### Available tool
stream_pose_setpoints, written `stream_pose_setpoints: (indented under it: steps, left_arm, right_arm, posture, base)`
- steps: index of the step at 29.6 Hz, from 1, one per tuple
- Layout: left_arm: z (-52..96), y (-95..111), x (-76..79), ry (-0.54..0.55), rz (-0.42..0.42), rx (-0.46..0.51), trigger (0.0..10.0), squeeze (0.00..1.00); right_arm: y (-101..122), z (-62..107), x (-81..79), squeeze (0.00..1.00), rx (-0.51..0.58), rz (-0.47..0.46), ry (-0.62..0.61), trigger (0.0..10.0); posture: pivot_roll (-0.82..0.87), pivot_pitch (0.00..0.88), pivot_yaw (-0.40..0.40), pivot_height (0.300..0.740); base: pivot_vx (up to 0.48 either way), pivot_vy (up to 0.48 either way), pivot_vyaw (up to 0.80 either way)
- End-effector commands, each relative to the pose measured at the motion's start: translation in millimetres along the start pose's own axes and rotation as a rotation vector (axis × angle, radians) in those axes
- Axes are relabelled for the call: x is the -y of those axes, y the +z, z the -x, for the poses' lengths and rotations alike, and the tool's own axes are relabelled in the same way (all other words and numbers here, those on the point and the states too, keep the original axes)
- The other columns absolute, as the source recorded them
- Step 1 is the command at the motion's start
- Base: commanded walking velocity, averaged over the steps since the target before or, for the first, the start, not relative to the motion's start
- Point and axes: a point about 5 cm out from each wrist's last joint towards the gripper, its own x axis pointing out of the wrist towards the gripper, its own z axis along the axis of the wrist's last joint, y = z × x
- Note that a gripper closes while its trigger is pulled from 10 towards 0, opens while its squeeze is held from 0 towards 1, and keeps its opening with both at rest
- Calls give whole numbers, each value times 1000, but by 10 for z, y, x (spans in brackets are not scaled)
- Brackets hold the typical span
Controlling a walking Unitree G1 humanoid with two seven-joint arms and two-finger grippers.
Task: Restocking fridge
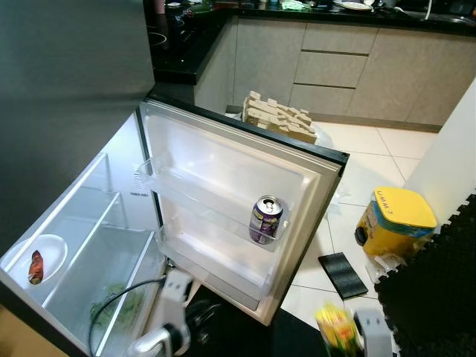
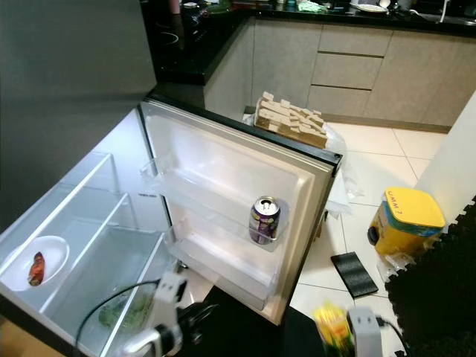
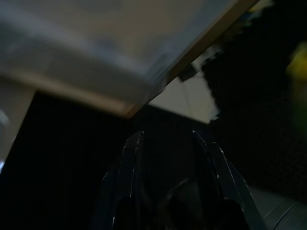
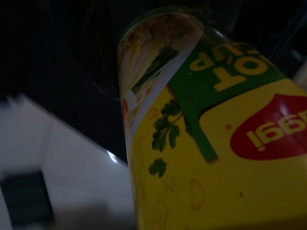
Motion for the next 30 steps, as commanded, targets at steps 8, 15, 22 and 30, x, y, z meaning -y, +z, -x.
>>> stream_pose_setpoints:
  steps: [8,15,22,30]
  left_arm:
    - [193,-210,-151,128,55,-60,10000,0]
    - [241,-310,-154,167,66,-93,10000,0]
    - [235,-315,-148,174,69,-94,10000,0]
    - [219,-298,-143,177,67,-88,10000,0]
  right_arm:
    - [72,54,-2,0,86,-81,173,10000]
    - [354,169,-211,0,247,-225,758,10000]
    - [454,203,-335,0,224,-160,942,10000]
    - [573,163,-509,0,211,-34,1018,10000]
  posture:
    - [-83,0,-33,740]
    - [-85,0,-36,740]
    - [-85,0,-39,740]
    - [-83,0,-42,740]
  base:
    - [0,0,0]
    - [0,0,0]
    - [0,0,0]
    - [0,0,0]
